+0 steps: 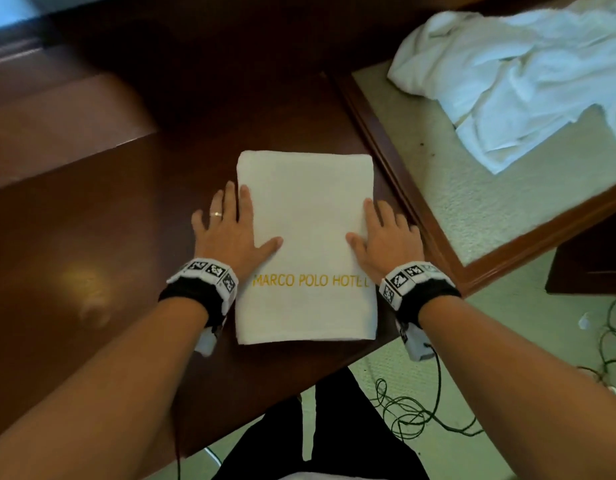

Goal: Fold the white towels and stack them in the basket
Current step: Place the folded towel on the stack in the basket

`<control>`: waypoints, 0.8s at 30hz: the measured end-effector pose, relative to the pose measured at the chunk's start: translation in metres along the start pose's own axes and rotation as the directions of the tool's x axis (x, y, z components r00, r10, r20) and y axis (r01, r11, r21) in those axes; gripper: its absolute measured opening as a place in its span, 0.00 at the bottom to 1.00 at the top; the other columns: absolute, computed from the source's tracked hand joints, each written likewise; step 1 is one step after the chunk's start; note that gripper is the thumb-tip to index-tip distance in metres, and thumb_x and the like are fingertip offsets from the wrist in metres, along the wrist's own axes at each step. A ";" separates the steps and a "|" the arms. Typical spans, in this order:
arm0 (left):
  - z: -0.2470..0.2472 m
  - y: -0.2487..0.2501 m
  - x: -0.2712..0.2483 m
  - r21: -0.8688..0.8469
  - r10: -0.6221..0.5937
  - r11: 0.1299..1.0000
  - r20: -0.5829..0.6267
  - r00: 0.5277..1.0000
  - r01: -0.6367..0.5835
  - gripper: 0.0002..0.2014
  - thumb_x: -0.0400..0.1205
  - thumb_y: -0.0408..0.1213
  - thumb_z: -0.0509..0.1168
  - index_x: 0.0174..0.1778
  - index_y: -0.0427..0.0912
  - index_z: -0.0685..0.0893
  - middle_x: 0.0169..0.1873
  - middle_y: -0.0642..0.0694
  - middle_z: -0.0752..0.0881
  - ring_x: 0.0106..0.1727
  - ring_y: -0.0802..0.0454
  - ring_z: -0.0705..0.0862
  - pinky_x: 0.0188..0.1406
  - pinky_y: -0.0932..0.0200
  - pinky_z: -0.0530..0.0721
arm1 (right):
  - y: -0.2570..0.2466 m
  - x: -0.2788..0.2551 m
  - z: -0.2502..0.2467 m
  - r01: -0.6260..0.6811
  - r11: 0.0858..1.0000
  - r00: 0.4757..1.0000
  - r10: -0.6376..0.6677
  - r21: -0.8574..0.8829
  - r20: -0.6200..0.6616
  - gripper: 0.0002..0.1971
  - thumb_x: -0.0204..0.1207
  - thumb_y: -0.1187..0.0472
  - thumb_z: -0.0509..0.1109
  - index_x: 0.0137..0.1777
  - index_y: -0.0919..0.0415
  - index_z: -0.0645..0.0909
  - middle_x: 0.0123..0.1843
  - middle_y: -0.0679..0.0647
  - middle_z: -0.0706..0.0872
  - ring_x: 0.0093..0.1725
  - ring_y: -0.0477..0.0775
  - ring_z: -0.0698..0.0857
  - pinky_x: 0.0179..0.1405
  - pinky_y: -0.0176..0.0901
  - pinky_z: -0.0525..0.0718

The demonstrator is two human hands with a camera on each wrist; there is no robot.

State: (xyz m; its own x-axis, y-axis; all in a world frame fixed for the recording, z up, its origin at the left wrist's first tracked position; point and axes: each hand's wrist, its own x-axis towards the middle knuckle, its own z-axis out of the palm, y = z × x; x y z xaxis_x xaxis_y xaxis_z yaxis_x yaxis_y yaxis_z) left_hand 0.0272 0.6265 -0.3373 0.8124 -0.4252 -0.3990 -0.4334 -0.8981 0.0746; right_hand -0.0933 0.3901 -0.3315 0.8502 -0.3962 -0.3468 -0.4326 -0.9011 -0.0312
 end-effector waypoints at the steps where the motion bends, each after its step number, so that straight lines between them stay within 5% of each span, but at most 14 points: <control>1: 0.002 0.001 -0.013 -0.057 -0.052 0.997 0.000 0.999 0.052 0.51 0.78 0.74 0.56 0.87 0.43 0.48 0.87 0.41 0.52 0.86 0.38 0.53 0.79 0.28 0.56 | -0.001 -0.015 0.005 -0.037 0.997 0.999 0.037 0.060 0.003 0.35 0.82 0.38 0.57 0.83 0.55 0.57 0.76 0.58 0.70 0.68 0.65 0.77 0.62 0.62 0.78; 5: 0.019 0.006 -0.055 -0.235 -0.195 0.946 0.139 0.971 0.224 0.39 0.72 0.72 0.65 0.69 0.46 0.75 0.67 0.45 0.81 0.72 0.39 0.76 0.71 0.36 0.69 | -0.008 -0.061 0.026 -0.210 0.919 0.972 0.157 0.335 0.177 0.25 0.83 0.38 0.58 0.72 0.53 0.66 0.65 0.57 0.79 0.58 0.66 0.83 0.54 0.58 0.82; 9: 0.041 0.000 -0.071 -0.612 -0.245 0.695 0.290 0.925 0.377 0.33 0.67 0.60 0.81 0.59 0.39 0.84 0.58 0.43 0.89 0.60 0.40 0.87 0.55 0.49 0.85 | -0.018 -0.080 0.036 -0.346 0.734 0.938 0.248 0.584 0.243 0.27 0.75 0.40 0.72 0.67 0.56 0.73 0.62 0.56 0.84 0.60 0.63 0.84 0.58 0.54 0.83; 12: 0.040 0.001 -0.075 -0.727 -0.233 0.525 0.378 0.896 0.443 0.30 0.62 0.50 0.86 0.55 0.38 0.89 0.53 0.42 0.92 0.54 0.43 0.90 0.57 0.47 0.89 | -0.019 -0.080 0.035 -0.428 0.624 0.904 0.277 0.654 0.327 0.25 0.71 0.47 0.79 0.62 0.61 0.80 0.57 0.54 0.87 0.55 0.58 0.85 0.51 0.46 0.81; 16: 0.025 0.011 -0.080 -0.813 -0.168 0.475 0.293 0.941 0.338 0.42 0.42 0.59 0.80 0.52 0.42 0.89 0.49 0.46 0.93 0.51 0.45 0.91 0.57 0.44 0.90 | -0.010 -0.086 0.012 -0.453 0.532 0.891 0.281 0.715 0.356 0.22 0.67 0.49 0.81 0.57 0.61 0.84 0.55 0.56 0.89 0.53 0.60 0.88 0.52 0.49 0.85; 24: -0.078 0.074 -0.098 -0.859 -0.022 0.503 0.096 0.995 0.094 0.30 0.51 0.54 0.81 0.47 0.46 0.88 0.45 0.51 0.93 0.46 0.49 0.92 0.51 0.45 0.91 | 0.039 -0.103 -0.075 -0.346 0.542 0.926 0.329 0.766 0.185 0.21 0.71 0.51 0.77 0.57 0.64 0.80 0.51 0.57 0.84 0.49 0.60 0.82 0.36 0.45 0.72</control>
State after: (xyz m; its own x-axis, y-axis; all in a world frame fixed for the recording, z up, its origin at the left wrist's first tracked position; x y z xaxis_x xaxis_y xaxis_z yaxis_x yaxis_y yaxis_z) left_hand -0.0542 0.5925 -0.2215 0.7807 -0.3927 -0.4861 0.1933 -0.5880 0.7854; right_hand -0.1755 0.3823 -0.2268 0.5889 -0.6309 -0.5051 -0.7585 -0.2157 -0.6150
